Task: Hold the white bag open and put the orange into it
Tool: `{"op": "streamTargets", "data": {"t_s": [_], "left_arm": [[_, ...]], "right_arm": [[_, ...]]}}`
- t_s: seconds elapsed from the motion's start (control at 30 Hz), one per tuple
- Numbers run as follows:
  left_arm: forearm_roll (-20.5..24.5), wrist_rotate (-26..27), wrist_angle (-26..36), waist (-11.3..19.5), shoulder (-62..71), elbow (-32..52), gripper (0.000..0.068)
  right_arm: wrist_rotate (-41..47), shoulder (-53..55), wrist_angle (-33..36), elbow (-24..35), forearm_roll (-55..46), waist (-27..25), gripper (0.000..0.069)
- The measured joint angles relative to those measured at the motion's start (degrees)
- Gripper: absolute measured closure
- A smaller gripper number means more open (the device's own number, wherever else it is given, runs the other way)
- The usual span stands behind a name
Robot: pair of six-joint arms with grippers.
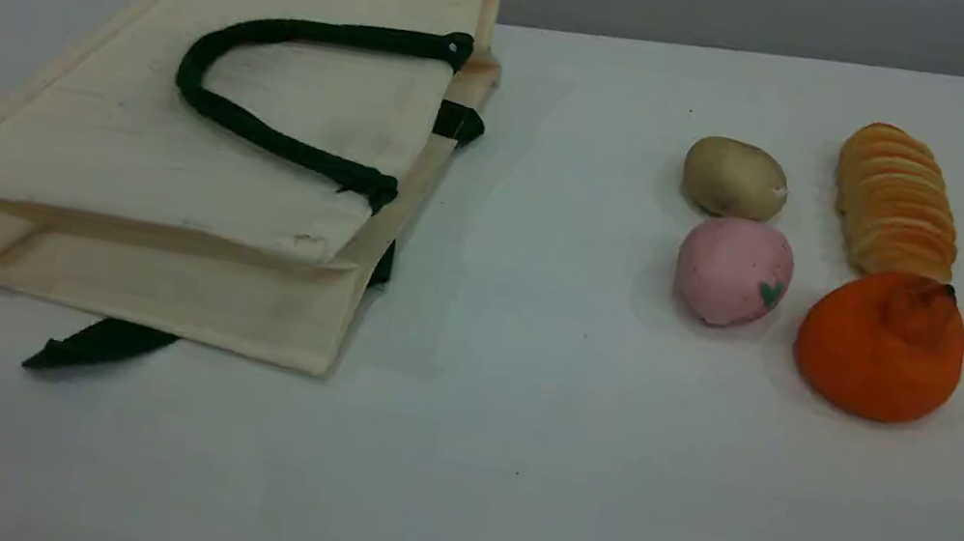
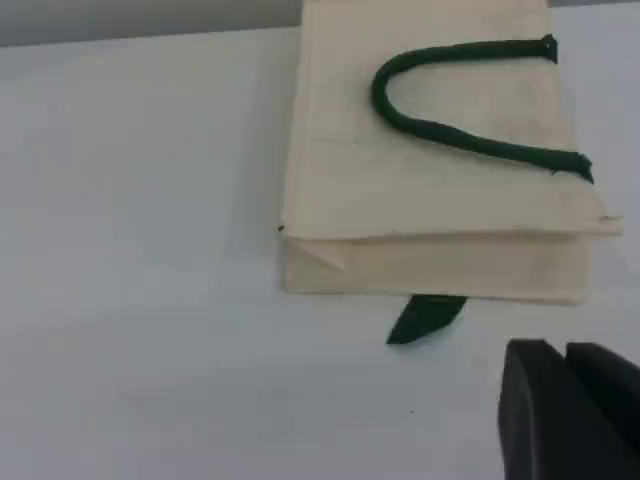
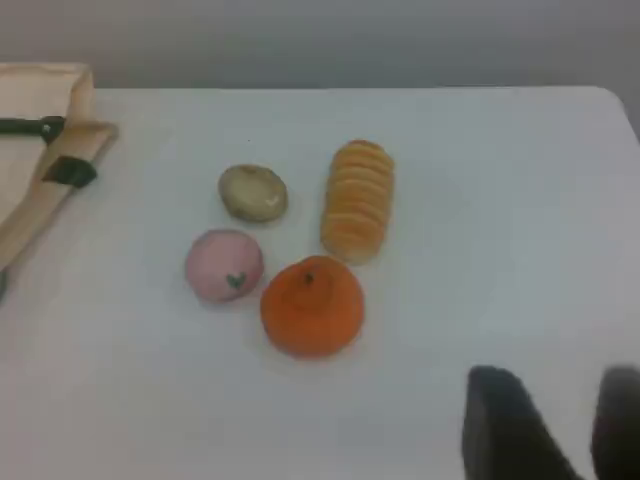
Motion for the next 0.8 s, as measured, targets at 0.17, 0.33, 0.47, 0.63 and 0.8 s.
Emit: {"op": "streamTargets", "data": {"t_s": [0.17, 0.33, 0.47, 0.63, 0.8], "left_arm": [[0.03, -1.52, -0.12, 0.00, 0.00, -0.42, 0.0599], [-0.72, -1.52, -3.44, 0.00, 1.89, -3.40, 0.0526], [-1.76, -1.28, -4.14, 0.00, 7.96, -7.51, 0.0418], [-0.89, 0.38, -5.19, 0.00, 19.01, -11.87, 0.0318], [-0.96, 0.55, -6.87, 0.00, 30.96, -13.63, 0.0303]], "right_arm": [[0.04, 0.00, 0.00, 0.00, 0.93, -0.06, 0.0456], [0.04, 0.00, -0.49, -0.55, 1.88, -0.06, 0.0445], [-0.85, 2.93, -3.00, -2.50, 4.83, -0.06, 0.0388], [-4.91, 11.09, -7.89, -3.34, 9.83, -0.06, 0.0276], [-12.23, 21.55, -11.22, -3.40, 19.68, -0.06, 0.0204]]}}
